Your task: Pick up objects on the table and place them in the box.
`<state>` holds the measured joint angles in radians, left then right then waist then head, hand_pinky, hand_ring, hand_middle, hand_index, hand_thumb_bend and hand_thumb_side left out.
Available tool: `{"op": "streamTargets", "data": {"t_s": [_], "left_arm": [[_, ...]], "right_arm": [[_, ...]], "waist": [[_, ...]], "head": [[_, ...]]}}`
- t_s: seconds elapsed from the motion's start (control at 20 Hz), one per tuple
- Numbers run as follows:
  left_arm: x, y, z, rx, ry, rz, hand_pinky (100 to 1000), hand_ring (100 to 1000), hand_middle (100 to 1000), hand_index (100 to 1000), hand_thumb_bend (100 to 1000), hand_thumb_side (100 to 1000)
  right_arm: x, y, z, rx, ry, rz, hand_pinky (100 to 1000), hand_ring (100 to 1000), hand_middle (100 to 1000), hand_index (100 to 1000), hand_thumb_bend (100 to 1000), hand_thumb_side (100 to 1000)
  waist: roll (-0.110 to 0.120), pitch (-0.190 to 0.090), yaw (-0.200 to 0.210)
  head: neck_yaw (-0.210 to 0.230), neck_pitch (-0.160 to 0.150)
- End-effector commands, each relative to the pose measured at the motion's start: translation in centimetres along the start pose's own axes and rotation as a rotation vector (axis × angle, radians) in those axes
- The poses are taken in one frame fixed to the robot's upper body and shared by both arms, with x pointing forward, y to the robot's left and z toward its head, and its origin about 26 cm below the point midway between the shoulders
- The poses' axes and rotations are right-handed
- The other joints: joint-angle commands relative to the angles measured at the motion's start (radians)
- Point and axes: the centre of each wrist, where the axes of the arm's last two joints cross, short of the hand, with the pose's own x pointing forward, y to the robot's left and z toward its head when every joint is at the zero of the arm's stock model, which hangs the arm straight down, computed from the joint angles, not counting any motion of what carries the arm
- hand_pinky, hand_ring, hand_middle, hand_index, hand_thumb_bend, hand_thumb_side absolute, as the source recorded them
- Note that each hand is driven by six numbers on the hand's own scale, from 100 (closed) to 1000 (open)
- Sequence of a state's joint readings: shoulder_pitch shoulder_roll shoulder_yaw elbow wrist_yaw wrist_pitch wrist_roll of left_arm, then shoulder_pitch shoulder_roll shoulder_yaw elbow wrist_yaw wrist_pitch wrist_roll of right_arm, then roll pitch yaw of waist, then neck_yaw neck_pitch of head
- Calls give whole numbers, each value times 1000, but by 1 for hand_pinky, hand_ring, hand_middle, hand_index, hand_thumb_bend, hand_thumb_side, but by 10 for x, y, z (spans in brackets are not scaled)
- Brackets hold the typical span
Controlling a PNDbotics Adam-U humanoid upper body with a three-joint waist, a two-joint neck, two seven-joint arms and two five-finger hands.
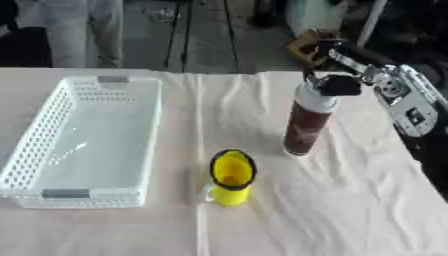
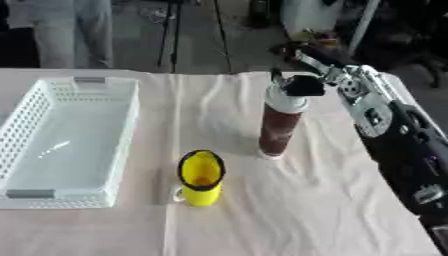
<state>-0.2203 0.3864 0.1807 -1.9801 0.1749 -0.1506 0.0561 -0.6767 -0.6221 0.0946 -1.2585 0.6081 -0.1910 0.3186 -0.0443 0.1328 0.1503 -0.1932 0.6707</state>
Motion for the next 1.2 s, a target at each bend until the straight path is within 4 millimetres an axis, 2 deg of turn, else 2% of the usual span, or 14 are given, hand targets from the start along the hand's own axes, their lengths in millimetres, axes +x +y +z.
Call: {"op": "streamTargets", "data": {"t_s": [0.05,0.15,0.25,0.3,0.7,0.95,1.2], "left_arm": [[8,2,-6,-13,-33,-14,549,820,774,808,439,932],[8,2,-6,-13,-34,-14,549,820,774,809,440,932],[9,3,-6,-13,-34,-14,549,820,774,809,439,932],[9,3,-6,-12,-34,-15,549,820,774,809,439,932],[9,3,-6,-11,-33,-15,549,821,774,809,439,932],[9,3,-6,-11,-34,-16,548,821,774,809,439,933],[9,3,-6,-11,-36,-15,548,821,774,809,439,933]], "right_arm": [[1,-19,4,0,-21,33,707,846,884,969,100,659],[4,-19,5,30,-44,30,718,857,891,975,100,697],[8,-18,7,81,-82,38,776,895,923,990,191,748],[11,-19,9,112,-104,49,784,900,927,993,202,754],[24,-32,18,194,-169,74,805,918,939,998,206,765],[28,-35,24,247,-175,115,866,941,958,995,230,836],[31,-35,27,310,-158,168,892,950,965,991,262,862]], "waist": [[4,-14,-1],[4,-13,-1],[3,-13,0],[3,-13,0],[4,-12,-4],[4,-10,-5],[3,-8,-7]], "head": [[-1,-5],[-1,-5],[-1,-5],[0,-5],[1,-4],[0,-3],[0,-3]]}}
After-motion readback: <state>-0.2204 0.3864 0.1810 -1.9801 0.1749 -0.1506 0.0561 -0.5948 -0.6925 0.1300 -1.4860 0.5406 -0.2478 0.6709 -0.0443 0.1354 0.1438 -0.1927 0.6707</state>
